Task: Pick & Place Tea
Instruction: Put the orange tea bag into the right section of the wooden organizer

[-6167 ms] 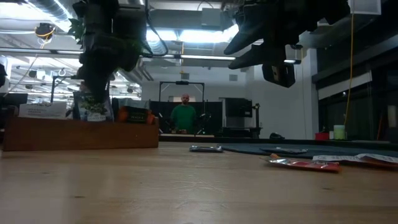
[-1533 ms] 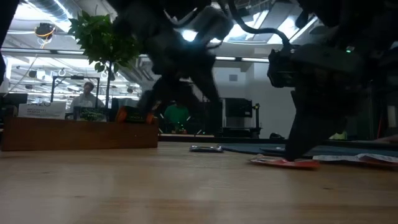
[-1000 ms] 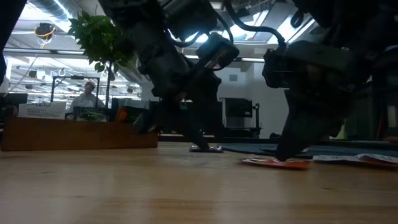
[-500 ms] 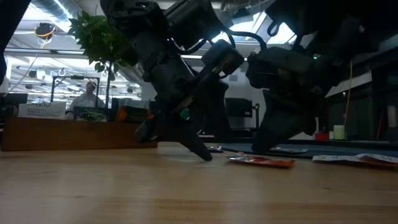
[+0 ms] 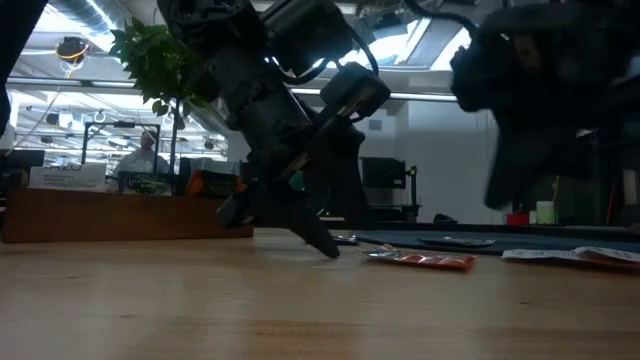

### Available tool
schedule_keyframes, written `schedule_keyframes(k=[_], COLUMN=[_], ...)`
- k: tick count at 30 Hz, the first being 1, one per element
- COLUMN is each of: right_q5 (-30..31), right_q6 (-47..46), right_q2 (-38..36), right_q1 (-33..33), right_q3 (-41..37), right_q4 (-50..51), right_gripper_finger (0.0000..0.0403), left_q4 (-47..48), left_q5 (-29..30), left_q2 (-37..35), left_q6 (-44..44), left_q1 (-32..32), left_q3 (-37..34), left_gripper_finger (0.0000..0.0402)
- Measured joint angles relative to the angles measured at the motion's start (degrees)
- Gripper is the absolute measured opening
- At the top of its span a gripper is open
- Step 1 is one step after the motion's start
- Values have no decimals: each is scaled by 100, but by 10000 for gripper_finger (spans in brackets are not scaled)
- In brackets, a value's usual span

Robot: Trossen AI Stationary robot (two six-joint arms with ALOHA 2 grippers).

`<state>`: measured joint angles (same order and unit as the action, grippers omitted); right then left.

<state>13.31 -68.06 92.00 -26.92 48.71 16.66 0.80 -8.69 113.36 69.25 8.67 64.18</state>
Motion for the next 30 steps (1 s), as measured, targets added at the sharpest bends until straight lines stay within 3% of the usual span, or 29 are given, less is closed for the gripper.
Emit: schedule_keyframes(k=[4,17,30], right_q5=[-168,-657,-783], right_q6=[-378,-234,232], right_q2=[201,1101,1164], right_q1=[-73,166,493], right_q3=[0,17,19], right_q4=[35,-983,-1216], right_gripper_finger=[2,2,2], left_q4=[-74,-82,-107], left_q5=[37,37,26], left_q2=[0,-2,103], left_q6=[0,-80,-101], left_q1=[-2,-2,20], left_q3=[-2,-2,15], left_gripper_finger=[169,169,169])
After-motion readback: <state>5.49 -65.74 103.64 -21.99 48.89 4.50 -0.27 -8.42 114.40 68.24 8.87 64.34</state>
